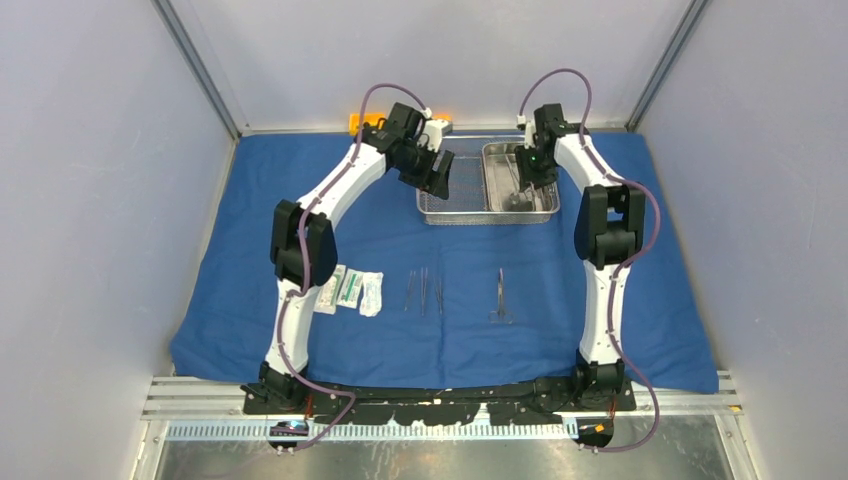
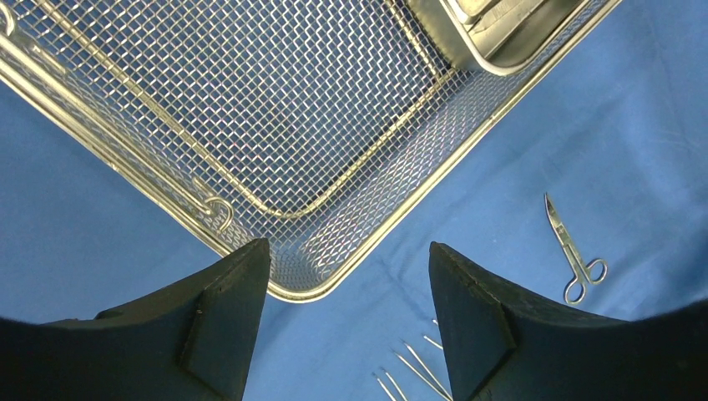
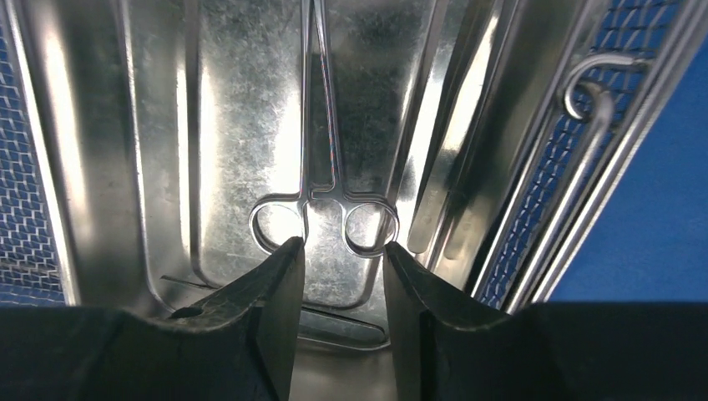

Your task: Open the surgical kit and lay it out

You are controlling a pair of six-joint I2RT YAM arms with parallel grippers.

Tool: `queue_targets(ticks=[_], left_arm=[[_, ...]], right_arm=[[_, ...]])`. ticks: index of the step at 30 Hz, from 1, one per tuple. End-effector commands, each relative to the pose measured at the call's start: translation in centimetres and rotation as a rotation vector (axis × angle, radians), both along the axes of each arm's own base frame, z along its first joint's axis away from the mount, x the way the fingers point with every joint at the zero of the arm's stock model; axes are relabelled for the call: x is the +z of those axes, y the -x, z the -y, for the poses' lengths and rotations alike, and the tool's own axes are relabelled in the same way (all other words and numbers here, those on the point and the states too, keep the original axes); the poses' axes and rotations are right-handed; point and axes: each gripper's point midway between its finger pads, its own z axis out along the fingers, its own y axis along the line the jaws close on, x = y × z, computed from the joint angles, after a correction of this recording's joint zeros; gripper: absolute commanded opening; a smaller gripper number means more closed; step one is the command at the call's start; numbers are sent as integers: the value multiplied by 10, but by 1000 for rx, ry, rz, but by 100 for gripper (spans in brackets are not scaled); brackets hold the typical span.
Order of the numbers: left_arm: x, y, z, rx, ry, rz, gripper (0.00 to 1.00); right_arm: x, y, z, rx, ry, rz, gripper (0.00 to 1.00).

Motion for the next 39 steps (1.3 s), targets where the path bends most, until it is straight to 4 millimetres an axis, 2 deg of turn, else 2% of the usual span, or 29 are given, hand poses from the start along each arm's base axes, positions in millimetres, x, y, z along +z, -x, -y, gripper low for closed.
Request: queue_targets(ticks=[1, 12, 20, 34, 39], left_arm=[[15, -7, 6, -19, 39, 25, 71], [11, -9, 9, -26, 45, 16, 71], [10, -8, 10, -26, 49, 8, 71], [9, -9, 6, -20, 45, 5, 71], [6, -11, 7, -21, 44, 5, 71]], right_arm=[[3, -6, 5, 8, 9, 3, 46], [-30, 5, 11, 26, 45, -80, 45], [-49, 13, 13, 29, 53, -126, 31], [-49, 9, 13, 34, 53, -119, 1], [-37, -1, 10, 31, 19, -73, 0]])
